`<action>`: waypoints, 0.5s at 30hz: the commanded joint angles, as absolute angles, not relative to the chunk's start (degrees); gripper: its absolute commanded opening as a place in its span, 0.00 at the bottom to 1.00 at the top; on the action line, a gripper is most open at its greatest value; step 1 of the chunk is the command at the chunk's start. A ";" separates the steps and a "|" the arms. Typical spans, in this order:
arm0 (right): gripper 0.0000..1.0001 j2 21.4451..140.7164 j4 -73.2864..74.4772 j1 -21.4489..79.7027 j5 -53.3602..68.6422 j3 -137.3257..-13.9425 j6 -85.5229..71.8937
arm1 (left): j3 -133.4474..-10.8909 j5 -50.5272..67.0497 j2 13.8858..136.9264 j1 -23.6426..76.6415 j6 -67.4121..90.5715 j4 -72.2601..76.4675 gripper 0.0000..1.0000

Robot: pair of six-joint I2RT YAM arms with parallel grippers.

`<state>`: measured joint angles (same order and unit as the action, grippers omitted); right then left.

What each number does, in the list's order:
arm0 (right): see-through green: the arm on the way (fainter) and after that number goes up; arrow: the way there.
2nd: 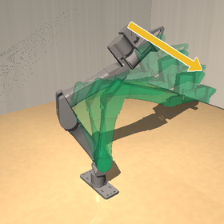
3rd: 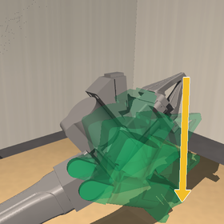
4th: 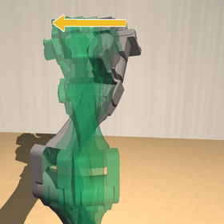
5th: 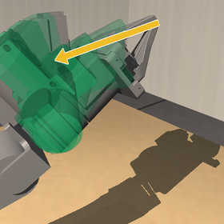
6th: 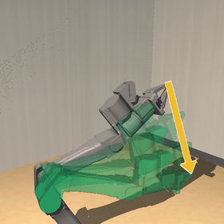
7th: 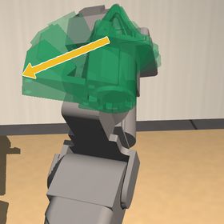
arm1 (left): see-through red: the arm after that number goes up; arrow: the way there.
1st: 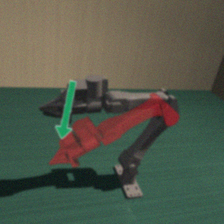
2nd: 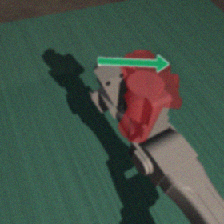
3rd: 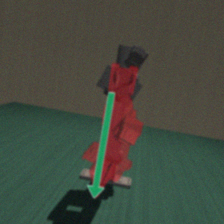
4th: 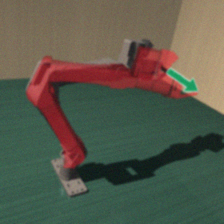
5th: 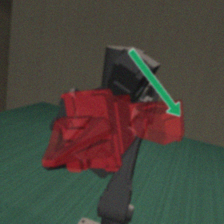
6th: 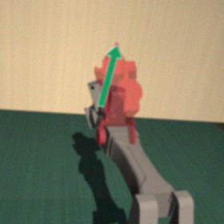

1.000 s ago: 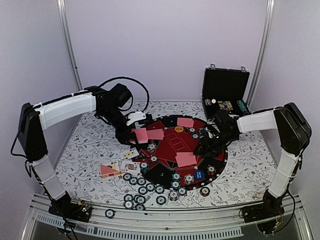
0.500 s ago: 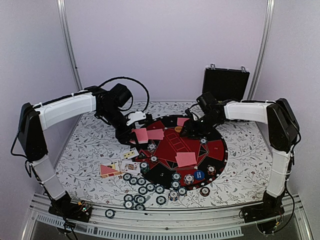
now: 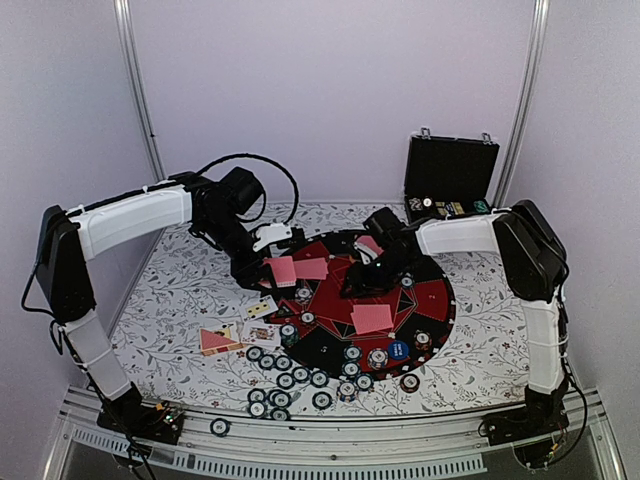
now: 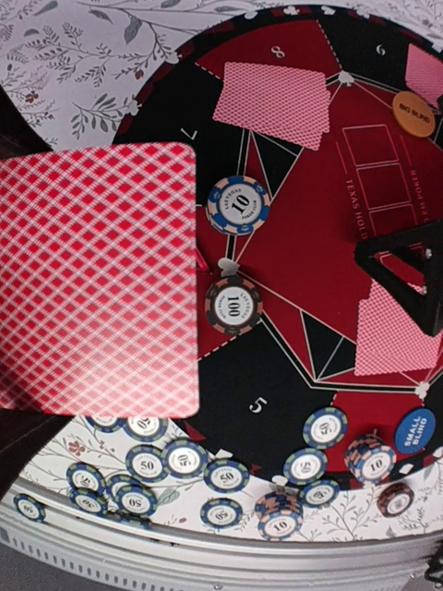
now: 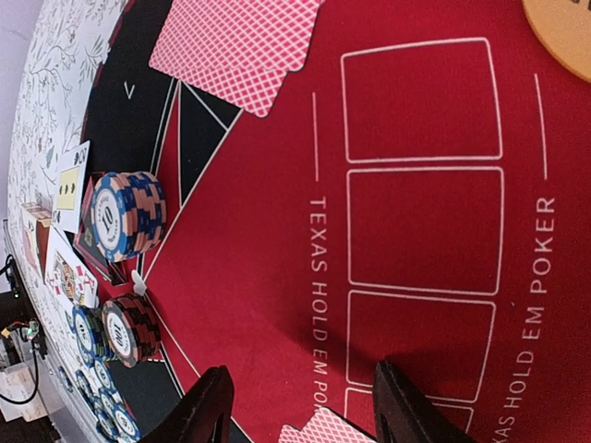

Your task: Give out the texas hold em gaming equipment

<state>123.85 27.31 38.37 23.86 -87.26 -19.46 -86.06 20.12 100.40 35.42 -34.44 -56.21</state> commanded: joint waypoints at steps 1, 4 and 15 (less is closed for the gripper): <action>0.54 122.91 27.27 39.74 20.49 -81.42 -19.58 | -86.56 20.83 99.27 35.57 -34.45 -55.82 0.15; 0.54 120.73 26.95 40.15 19.38 -77.63 -20.02 | -86.65 20.83 99.25 35.64 -34.45 -55.81 0.15; 0.51 111.49 26.16 40.52 18.99 -66.94 -22.01 | -86.73 20.84 98.88 35.60 -34.11 -55.82 0.15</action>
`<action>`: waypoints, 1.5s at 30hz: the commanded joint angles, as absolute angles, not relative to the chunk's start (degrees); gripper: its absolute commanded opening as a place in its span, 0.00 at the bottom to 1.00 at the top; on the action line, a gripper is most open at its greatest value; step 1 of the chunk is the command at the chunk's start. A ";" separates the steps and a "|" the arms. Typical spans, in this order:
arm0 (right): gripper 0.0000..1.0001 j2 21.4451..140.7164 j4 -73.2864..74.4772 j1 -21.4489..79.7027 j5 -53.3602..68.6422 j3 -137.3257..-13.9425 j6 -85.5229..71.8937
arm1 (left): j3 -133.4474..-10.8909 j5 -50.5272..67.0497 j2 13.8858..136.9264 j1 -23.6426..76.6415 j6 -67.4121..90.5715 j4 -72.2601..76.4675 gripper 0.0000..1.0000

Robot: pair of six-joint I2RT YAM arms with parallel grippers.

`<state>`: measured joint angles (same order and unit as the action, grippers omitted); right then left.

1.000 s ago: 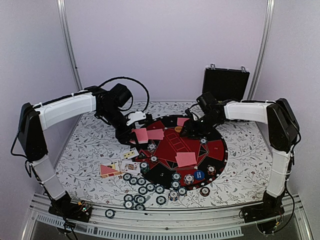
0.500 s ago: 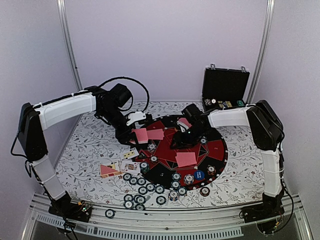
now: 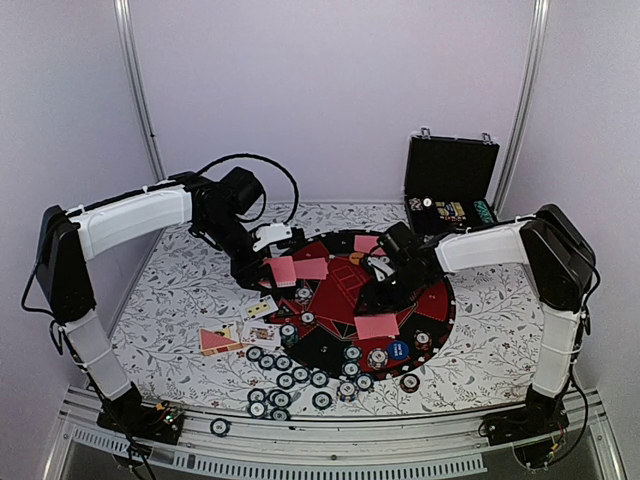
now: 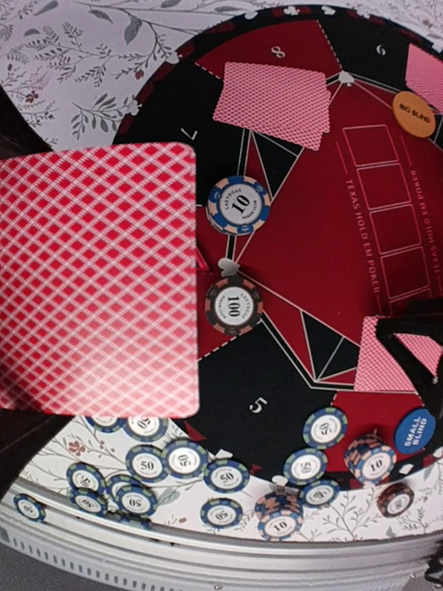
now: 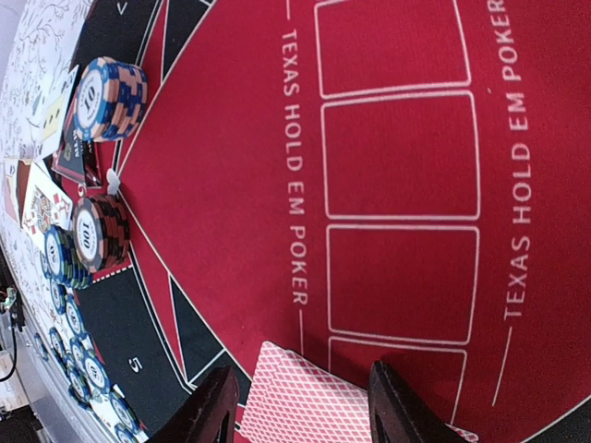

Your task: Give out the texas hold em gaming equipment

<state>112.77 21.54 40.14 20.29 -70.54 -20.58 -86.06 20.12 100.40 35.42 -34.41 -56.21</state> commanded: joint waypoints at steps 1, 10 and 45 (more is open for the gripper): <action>0.51 111.26 26.07 40.52 19.20 -66.33 -22.19 | -86.75 20.81 98.88 35.62 -34.10 -55.81 0.15; 0.49 107.21 28.57 40.52 19.52 -64.90 -22.12 | -86.48 20.78 98.61 35.60 -34.32 -55.85 0.15; 0.80 123.34 -13.88 43.81 56.95 -86.96 -54.34 | -87.62 21.63 99.19 35.82 -34.36 -54.95 0.15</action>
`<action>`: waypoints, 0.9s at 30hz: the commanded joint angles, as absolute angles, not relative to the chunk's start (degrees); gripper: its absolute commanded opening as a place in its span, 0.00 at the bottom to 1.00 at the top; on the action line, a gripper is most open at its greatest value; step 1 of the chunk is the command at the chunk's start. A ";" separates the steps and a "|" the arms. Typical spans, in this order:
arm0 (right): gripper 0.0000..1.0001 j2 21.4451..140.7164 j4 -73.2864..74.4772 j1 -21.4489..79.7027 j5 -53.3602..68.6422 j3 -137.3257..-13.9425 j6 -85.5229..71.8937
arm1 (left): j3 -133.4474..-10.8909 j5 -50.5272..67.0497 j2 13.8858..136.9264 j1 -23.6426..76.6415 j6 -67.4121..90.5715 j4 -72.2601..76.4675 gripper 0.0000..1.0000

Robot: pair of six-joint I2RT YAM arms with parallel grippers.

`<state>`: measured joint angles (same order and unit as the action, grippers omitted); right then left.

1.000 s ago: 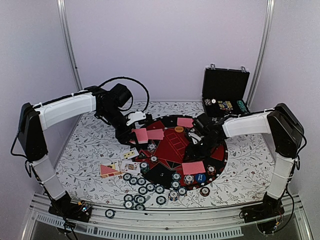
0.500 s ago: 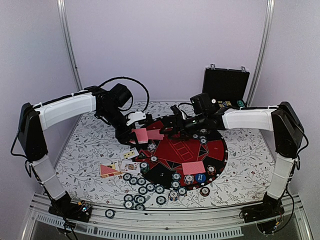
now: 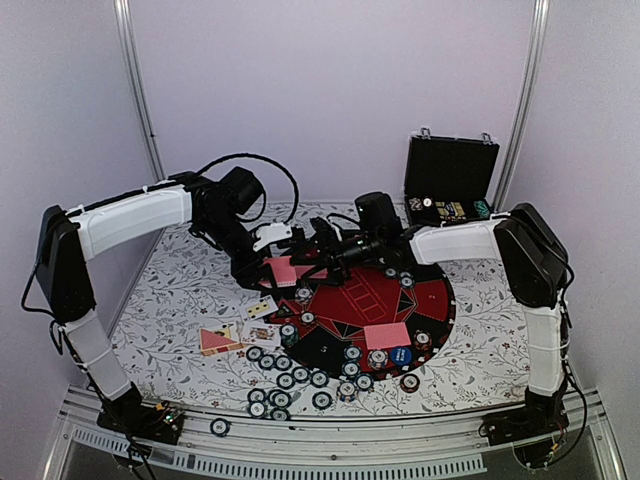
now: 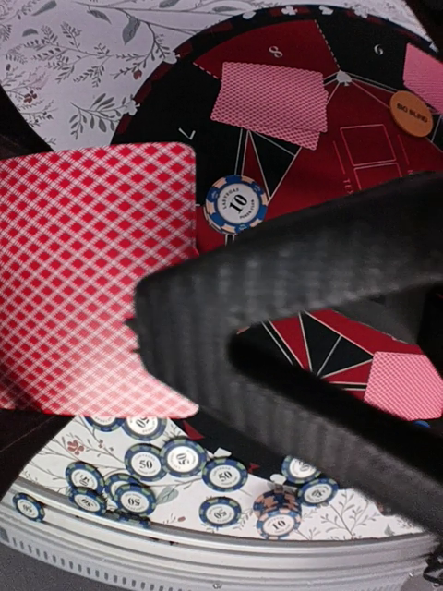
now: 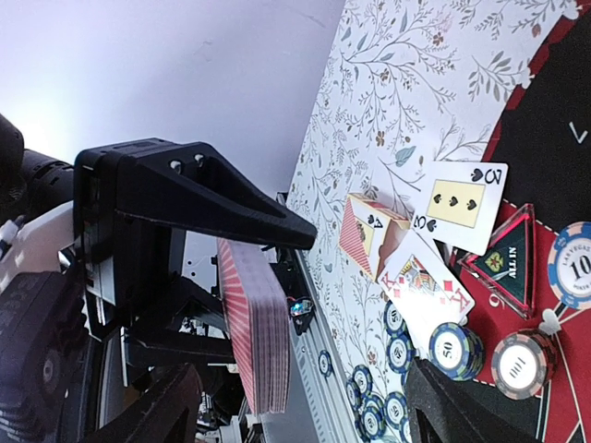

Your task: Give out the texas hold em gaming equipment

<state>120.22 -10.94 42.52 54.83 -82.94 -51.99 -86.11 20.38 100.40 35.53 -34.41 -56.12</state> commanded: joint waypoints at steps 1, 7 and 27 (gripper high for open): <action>0.80 124.23 -14.01 44.03 56.95 -87.87 -54.68 | -87.69 21.62 99.21 35.80 -34.29 -54.98 0.15; 0.79 129.09 -14.91 45.74 57.93 -93.49 -56.62 | -87.71 21.47 99.36 35.87 -34.28 -54.75 0.15; 0.56 131.95 -20.77 44.81 60.17 -91.04 -61.26 | -87.53 21.28 99.25 35.86 -34.63 -54.85 0.15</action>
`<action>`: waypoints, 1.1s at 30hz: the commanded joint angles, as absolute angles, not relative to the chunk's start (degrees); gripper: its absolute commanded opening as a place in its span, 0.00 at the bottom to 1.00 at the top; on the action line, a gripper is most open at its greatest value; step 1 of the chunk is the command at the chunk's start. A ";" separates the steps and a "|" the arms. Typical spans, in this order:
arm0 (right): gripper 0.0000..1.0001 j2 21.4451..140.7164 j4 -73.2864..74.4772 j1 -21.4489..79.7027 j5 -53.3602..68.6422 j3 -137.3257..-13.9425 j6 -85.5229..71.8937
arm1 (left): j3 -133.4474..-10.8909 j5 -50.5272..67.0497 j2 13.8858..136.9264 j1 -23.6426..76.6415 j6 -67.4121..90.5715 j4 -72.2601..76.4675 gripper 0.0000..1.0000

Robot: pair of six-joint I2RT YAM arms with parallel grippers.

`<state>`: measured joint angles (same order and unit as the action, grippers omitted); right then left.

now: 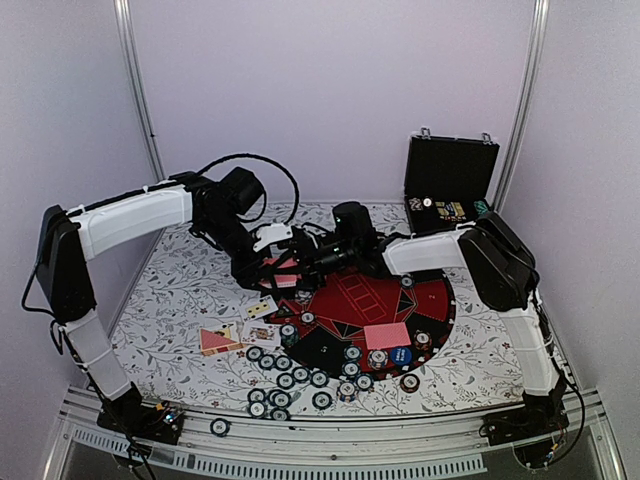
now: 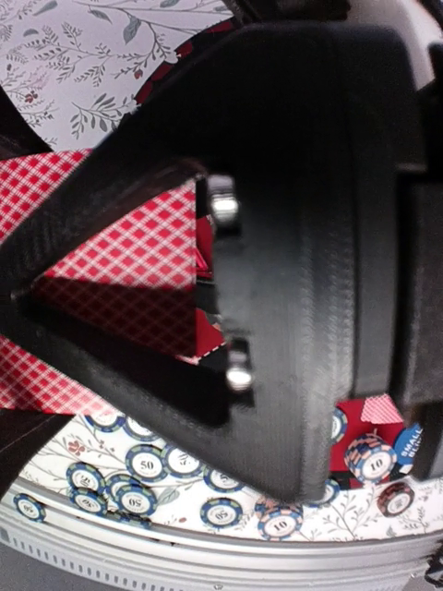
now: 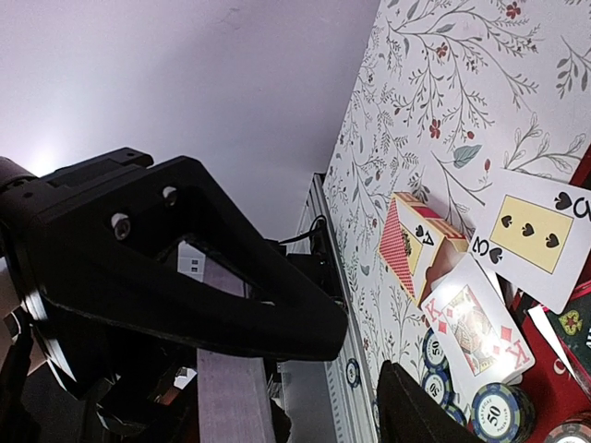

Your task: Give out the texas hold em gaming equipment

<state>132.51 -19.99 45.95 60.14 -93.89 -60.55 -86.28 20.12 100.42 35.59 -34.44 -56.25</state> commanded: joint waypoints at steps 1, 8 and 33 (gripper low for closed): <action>0.56 131.67 -20.87 44.63 60.12 -90.59 -61.12 | -87.60 21.25 99.29 35.86 -34.62 -54.88 0.15; 0.47 129.08 -21.21 43.35 59.70 -87.66 -60.67 | -87.72 21.26 99.33 35.90 -34.69 -54.87 0.15; 0.10 122.78 -21.25 39.89 59.85 -82.21 -59.78 | -86.42 20.71 98.98 35.82 -34.89 -55.11 0.14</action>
<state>125.08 -23.22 41.47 60.80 -84.20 -60.47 -86.28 19.03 100.42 35.64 -34.44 -56.16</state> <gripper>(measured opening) 0.133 0.651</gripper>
